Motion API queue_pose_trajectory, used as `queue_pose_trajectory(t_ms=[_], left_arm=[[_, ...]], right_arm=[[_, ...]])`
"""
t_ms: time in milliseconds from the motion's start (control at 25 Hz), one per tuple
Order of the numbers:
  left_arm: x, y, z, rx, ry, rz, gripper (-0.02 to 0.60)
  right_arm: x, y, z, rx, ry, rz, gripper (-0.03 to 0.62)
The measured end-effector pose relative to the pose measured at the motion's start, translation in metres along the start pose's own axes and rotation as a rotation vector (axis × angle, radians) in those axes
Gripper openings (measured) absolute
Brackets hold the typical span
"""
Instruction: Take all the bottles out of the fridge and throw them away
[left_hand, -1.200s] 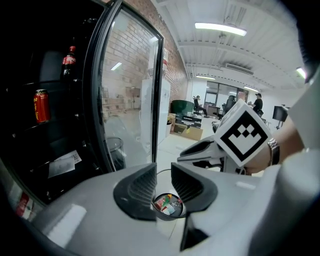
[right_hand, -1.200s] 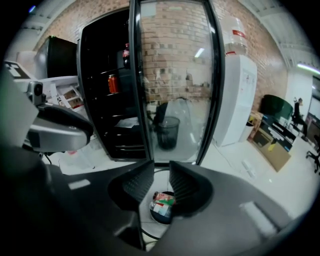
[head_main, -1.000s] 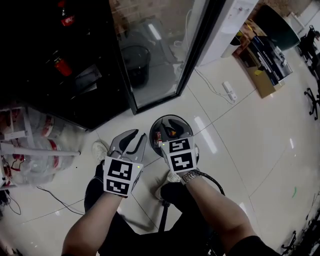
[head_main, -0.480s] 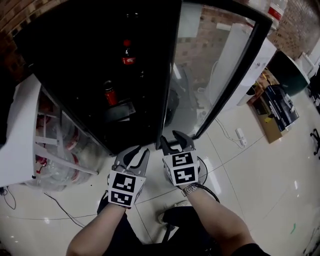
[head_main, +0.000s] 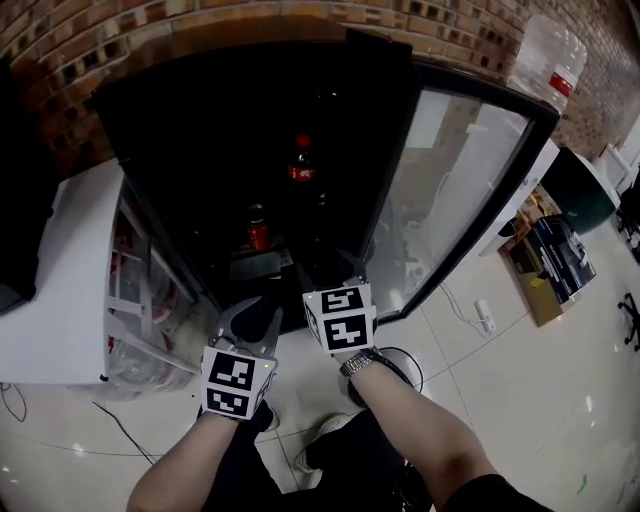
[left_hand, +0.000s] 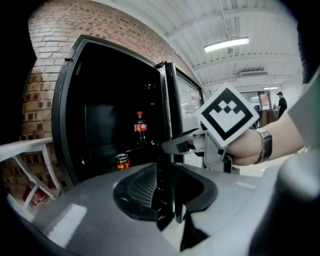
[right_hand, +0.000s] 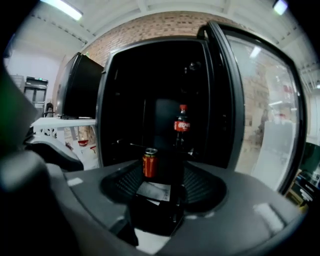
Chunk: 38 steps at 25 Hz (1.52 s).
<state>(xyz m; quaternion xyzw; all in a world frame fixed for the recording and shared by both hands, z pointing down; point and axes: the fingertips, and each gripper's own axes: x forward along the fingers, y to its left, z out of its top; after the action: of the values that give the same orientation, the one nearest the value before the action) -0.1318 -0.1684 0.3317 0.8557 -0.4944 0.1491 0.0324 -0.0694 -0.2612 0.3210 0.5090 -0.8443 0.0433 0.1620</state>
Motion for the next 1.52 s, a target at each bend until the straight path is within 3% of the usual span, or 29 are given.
queue_pose_trajectory(t_ms=[120,320,760,1360,1520], left_arm=[[-0.001,0.021,0.007,0.016,-0.004,0.008,0.091],[0.010,0.047,0.019,0.033,-0.008,-0.005,0.091],[0.051,0.083,0.040,0.046,-0.027,-0.052,0.091],[0.074,0.105,0.025,0.026,0.003,-0.065,0.091],[0.076,0.106,0.020,0.017,0.013,-0.069,0.091]], right_arm=[[0.022,0.000,0.028,0.017,-0.026,-0.020,0.238],[0.060,-0.012,0.061,0.040,-0.031,-0.083,0.302],[0.125,-0.043,0.089,0.110,-0.034,-0.216,0.368],[0.175,-0.071,0.081,0.145,0.011,-0.341,0.368],[0.179,-0.076,0.084,0.142,0.020,-0.343,0.310]])
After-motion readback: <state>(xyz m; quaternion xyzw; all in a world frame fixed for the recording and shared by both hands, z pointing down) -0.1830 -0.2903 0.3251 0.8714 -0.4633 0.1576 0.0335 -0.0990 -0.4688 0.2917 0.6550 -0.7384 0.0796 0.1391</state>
